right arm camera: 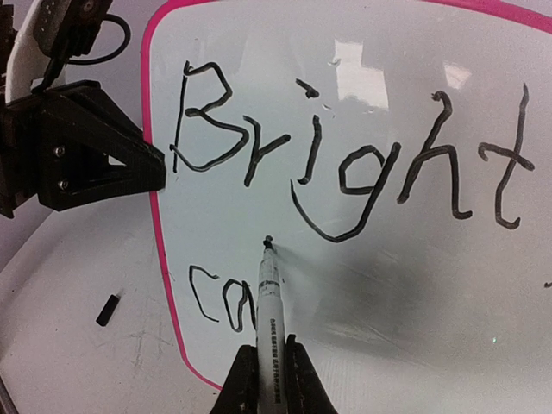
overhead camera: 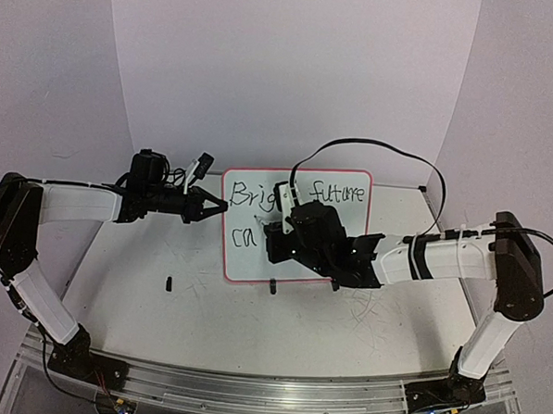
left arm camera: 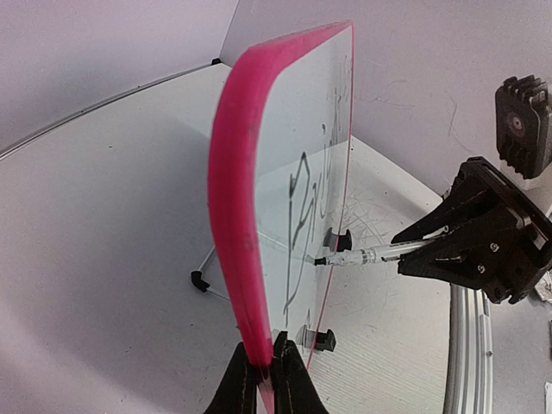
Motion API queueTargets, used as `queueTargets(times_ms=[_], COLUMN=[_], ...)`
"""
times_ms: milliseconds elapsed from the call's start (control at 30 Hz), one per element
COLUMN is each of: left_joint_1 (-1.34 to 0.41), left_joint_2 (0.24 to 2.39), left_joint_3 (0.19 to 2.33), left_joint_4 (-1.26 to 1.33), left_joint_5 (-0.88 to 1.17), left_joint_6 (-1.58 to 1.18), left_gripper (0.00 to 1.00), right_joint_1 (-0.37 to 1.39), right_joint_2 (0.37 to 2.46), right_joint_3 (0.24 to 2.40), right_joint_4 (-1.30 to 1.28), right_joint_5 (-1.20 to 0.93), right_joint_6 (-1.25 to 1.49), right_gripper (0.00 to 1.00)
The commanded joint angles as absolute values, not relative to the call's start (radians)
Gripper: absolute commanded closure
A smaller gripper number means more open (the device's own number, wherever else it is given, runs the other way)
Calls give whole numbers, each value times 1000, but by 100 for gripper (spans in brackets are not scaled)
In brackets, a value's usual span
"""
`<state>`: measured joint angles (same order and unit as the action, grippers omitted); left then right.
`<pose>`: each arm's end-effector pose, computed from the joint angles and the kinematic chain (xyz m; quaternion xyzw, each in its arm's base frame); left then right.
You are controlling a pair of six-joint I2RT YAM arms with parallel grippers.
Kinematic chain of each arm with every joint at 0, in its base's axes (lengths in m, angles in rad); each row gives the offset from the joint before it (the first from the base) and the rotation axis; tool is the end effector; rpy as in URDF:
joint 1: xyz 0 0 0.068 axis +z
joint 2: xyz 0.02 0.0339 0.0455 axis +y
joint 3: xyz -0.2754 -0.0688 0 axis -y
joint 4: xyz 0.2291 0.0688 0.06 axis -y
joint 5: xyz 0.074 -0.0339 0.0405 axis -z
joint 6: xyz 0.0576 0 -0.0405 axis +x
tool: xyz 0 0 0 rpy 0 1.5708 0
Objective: Write a sentence on the whiteboard
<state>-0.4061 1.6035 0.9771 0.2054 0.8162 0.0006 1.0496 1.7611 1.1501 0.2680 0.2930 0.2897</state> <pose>0.3080 -0.1781 0.2567 0.3669 0.7109 -0.4267 0.4218 0.2215 0.3523 0.2582 -0.2218 0.7822 0.2602 0.5209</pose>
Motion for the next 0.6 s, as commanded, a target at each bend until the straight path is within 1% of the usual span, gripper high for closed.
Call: queueTargets(times_ms=[0, 567], left_joint_1=[-400, -401], left_joint_2=[1555, 1556], left_joint_3=[1002, 1003], left_joint_4=[267, 267], left_joint_5=[782, 784], left_joint_6=[54, 54], left_gripper=[100, 100], right_joint_1=[1045, 1074], right_joint_2=[1765, 1754], right_joint_3=[1135, 1050], right_joint_4=[244, 219], right_joint_5=[303, 274], right_joint_6=[310, 380], right_gripper=[100, 100])
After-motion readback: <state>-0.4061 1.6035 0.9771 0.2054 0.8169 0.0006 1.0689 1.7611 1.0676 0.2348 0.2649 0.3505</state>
